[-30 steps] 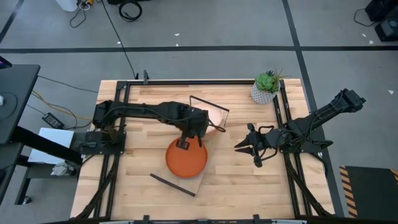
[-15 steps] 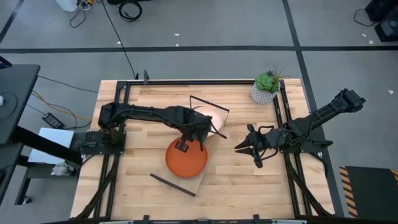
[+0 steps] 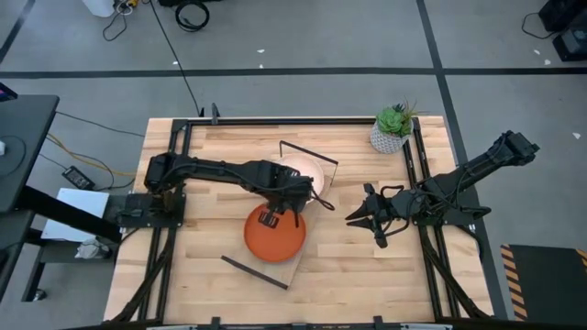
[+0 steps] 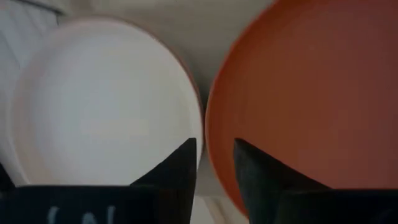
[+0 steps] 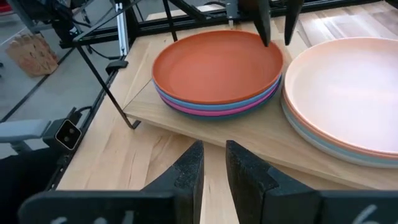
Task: Place and stack plates onto a shelf
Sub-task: Stack the light pink plate on top of the brown plate
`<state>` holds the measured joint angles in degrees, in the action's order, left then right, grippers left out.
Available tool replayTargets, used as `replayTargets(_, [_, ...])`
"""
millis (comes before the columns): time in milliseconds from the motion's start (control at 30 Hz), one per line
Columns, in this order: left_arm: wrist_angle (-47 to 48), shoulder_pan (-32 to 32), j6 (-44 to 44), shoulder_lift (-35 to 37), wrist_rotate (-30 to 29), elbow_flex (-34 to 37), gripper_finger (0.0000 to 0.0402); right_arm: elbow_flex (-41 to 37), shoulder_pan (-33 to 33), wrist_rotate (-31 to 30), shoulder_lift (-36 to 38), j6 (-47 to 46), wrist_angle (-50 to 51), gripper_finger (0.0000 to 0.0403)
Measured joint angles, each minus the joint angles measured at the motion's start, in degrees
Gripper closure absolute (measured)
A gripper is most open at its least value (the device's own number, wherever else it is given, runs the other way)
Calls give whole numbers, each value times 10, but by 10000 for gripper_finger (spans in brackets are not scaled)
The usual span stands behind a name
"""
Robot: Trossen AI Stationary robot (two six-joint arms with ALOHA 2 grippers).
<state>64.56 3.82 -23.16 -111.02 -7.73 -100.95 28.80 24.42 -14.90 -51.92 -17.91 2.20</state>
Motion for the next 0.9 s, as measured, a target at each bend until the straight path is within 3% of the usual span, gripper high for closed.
replayTargets(267, [-98,-34,14,0,-16,3,285,0,0,1,0,0,-4,329])
replayTargets(533, [-73,-91,35,-4,-47,80,285,0,0,17,-1,1,-5,329])
replayTargets(667, [-79,-101,35,-4,-8,116,285,0,0,17,-1,9,-6,329])
replayTargets(900, [-99,-81,31,6,55,113,285,0,0,17,-2,11,-15,329])
